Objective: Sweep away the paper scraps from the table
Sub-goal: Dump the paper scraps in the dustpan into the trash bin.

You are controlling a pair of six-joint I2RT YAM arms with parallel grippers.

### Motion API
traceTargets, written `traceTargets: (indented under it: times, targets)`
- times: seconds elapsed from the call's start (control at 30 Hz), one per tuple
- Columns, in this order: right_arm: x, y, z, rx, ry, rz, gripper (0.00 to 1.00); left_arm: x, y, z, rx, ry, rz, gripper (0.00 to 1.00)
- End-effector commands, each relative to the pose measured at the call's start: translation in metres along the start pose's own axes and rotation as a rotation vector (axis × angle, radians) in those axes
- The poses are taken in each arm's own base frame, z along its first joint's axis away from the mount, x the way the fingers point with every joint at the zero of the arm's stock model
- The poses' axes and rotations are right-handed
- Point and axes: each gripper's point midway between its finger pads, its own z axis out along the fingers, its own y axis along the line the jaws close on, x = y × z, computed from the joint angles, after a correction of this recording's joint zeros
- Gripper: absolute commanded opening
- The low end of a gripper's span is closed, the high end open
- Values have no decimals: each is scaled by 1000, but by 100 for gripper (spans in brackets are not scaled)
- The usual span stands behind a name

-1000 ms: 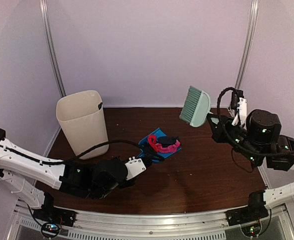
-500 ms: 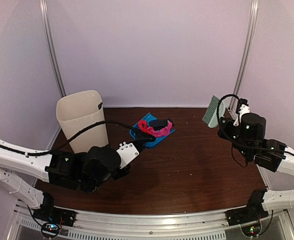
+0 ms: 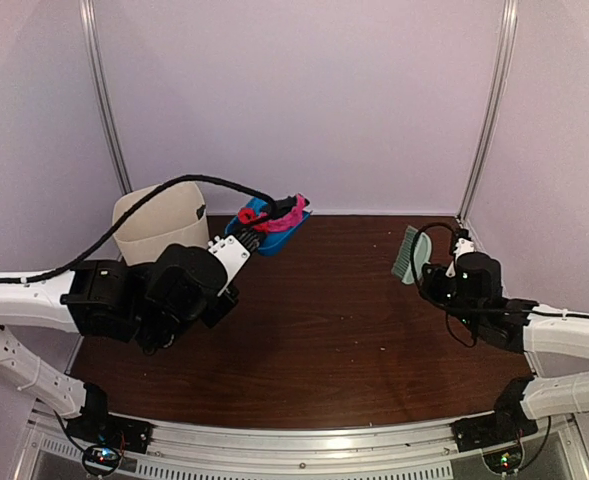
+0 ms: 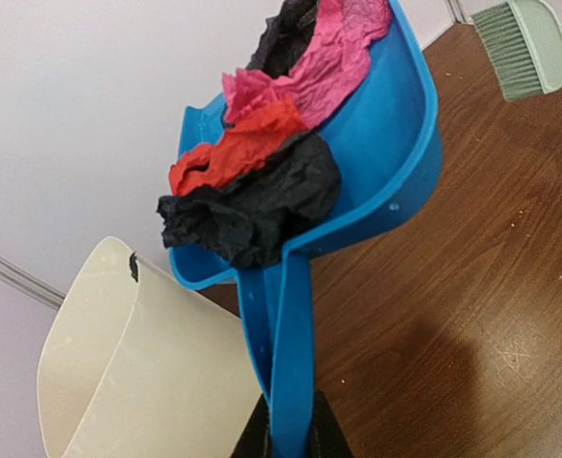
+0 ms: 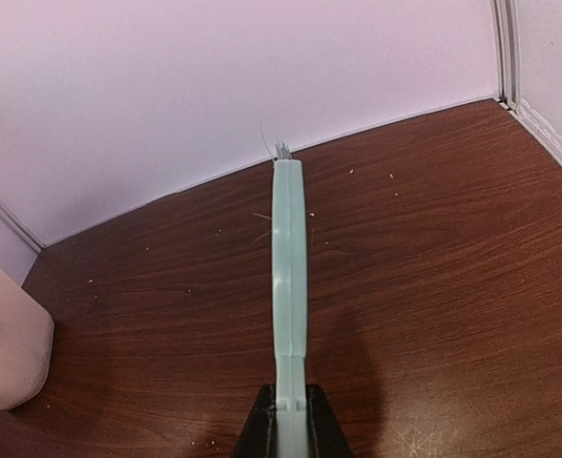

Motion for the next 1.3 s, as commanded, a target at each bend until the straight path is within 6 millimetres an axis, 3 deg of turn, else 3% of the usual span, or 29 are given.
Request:
traceTargets:
  times: [0.0,0.37,0.53,0.7,1.27]
  targets:
    - [-6,12,6,-75,-37,55,0,2,43,-7,-87,41,-117,0]
    - [14,15,19,-101,18,46,0,8,95,-18,-153,73,-264,0]
    - [19,17,20,-117,31,47,0,22,114,-6,-184,125,-313,0]
    - [22,17,21,-120,44,46,0,28,132,1,-156,130,-468,0]
    - [27,18,20,-130,70,50,0,1,142,2,73,-7,-852,0]
